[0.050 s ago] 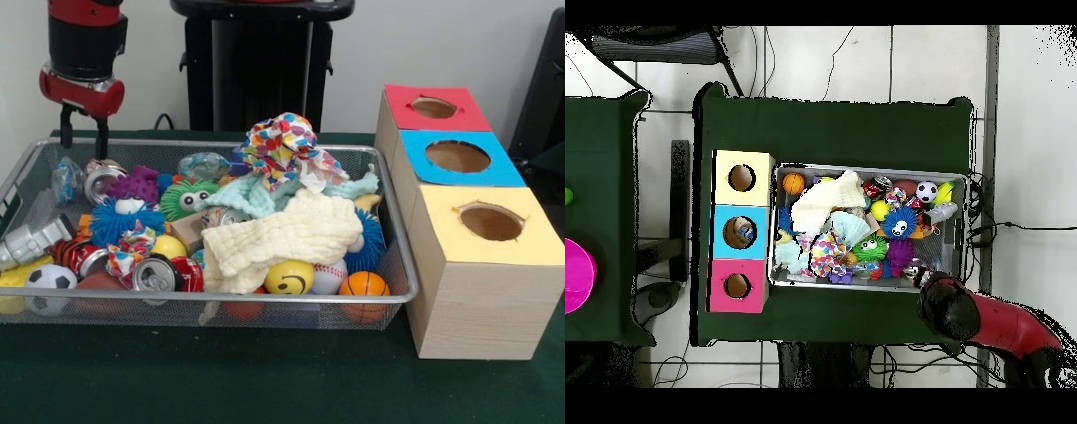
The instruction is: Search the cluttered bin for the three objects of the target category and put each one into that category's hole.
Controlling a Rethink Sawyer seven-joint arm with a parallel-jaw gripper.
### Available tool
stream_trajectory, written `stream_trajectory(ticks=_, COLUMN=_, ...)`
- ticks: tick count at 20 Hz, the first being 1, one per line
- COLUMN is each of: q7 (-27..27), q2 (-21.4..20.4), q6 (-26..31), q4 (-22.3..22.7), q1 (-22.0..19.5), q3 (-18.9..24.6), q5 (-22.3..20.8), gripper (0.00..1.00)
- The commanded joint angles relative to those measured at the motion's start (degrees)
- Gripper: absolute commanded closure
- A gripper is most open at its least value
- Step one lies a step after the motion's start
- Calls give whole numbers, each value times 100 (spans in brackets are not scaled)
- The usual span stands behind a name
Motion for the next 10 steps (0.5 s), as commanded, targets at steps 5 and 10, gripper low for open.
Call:
stream_trajectory(ticks=5, q7=-443, q2=-36, q6=665, q4=-5, q1=-195, q3=733, q5=-41, gripper=0)
stream_trajectory(ticks=10, q7=-761, q2=-138, q6=722, q4=-21, q1=-320, q3=944, q5=-188, gripper=0)
